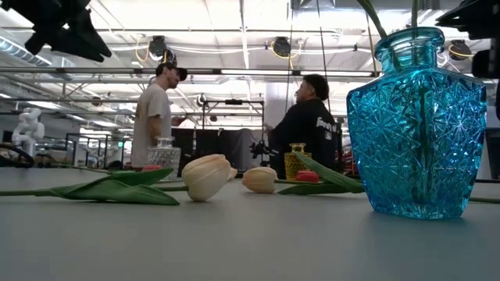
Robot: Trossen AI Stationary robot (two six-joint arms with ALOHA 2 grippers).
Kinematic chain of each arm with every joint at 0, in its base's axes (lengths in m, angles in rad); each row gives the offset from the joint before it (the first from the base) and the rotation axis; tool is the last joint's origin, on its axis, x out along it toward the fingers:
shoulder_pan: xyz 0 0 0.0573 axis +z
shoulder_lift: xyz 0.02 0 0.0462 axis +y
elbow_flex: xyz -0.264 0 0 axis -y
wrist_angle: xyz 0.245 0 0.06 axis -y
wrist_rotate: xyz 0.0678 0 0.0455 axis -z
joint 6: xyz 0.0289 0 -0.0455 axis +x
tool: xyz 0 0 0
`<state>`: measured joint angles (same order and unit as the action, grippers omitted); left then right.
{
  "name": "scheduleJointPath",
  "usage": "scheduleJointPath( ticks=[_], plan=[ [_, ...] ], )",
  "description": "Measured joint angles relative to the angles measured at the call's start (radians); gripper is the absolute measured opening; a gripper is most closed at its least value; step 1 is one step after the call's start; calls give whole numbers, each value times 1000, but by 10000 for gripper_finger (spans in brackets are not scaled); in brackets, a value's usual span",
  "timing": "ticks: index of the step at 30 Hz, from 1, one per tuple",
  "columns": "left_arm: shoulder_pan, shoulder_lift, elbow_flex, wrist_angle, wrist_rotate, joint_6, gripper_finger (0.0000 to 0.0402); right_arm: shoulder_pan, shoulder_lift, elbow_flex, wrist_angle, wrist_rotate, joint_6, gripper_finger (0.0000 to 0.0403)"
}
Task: Sort flowers into vase by color
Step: Put the bottom right red tulip into the transparent vase
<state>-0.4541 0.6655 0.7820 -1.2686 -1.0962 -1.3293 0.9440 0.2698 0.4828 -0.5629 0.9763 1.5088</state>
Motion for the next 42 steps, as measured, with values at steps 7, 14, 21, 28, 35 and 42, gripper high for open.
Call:
scheduleJointPath(
  ticks=[7, 14, 21, 28, 35, 42],
  plan=[
    [0, 0, -4, 36, 14, 0, 123, -1, 152, 0, 9, -138, 238, 0],
    [0, 0, -4, 49, 19, 0, 123, -2, 305, 0, 6, -305, 466, 0],
    [0, 0, -4, 57, 19, 1, 123, -2, 402, 0, -69, -542, 639, 0],
    [0, 0, -4, 57, 34, 1, 123, -2, 436, 43, -272, -669, 753, 0],
    [0, 0, -4, 57, 45, 8, 123, -23, 475, 216, -639, -749, 789, 0],
    [0, 0, -4, 57, 45, 8, 123, -78, 552, 308, -759, -877, 788, 0]
  ],
)
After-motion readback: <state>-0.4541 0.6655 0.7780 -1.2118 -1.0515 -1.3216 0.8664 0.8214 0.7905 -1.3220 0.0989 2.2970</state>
